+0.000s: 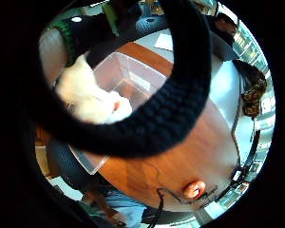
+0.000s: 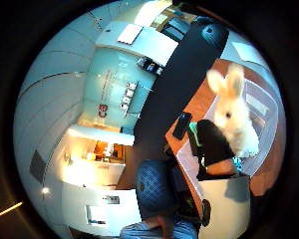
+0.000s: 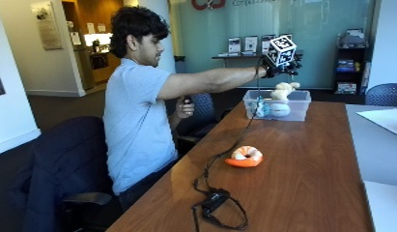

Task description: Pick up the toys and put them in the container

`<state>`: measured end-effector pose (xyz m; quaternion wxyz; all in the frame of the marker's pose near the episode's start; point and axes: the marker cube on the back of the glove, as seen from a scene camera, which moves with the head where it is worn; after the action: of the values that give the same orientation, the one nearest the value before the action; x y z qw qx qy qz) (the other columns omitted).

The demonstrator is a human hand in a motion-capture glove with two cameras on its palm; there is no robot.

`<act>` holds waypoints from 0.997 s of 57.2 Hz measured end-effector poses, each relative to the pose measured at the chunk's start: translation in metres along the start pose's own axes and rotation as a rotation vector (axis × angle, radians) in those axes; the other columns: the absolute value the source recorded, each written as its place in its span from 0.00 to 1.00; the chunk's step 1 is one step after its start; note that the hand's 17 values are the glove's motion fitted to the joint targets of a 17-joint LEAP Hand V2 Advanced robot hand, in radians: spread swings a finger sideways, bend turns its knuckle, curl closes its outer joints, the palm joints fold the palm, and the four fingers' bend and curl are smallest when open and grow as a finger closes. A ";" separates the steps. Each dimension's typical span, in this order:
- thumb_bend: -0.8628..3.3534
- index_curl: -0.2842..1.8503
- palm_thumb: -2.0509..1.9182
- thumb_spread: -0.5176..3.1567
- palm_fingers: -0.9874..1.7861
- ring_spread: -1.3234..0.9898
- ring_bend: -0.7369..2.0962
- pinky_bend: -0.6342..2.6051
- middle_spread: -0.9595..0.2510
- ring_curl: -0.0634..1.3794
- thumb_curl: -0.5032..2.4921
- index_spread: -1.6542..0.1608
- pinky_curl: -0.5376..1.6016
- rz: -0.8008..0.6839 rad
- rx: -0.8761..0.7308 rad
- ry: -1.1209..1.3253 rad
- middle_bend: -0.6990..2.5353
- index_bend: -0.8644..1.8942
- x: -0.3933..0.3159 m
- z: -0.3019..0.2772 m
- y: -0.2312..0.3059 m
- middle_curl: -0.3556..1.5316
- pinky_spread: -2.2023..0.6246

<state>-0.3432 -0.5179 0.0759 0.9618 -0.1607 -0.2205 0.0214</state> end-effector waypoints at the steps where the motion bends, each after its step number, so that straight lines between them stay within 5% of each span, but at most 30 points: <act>1: 0.31 0.36 0.61 0.56 0.26 0.53 0.43 0.55 0.83 0.31 0.30 0.75 0.42 0.014 -0.007 -0.003 0.25 0.36 -0.004 0.007 -0.006 0.42 0.76; 11: 0.28 0.32 0.57 0.55 0.27 0.56 0.39 0.53 0.84 0.27 0.28 0.74 0.40 0.066 -0.091 0.086 0.25 0.36 0.037 -0.011 0.014 0.37 0.78; 24: 0.26 0.30 0.54 0.54 0.28 0.57 0.35 0.50 0.83 0.26 0.27 0.74 0.40 0.207 -0.328 0.436 0.25 0.37 0.137 -0.069 0.117 0.33 0.80; 57: 0.21 0.25 0.51 0.50 0.26 0.57 0.32 0.51 0.81 0.25 0.27 0.74 0.41 0.648 -0.776 0.336 0.24 0.35 0.295 -0.103 0.403 0.29 0.81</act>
<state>-0.0210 -0.1344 -0.0173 0.7977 -0.5659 0.0061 0.2083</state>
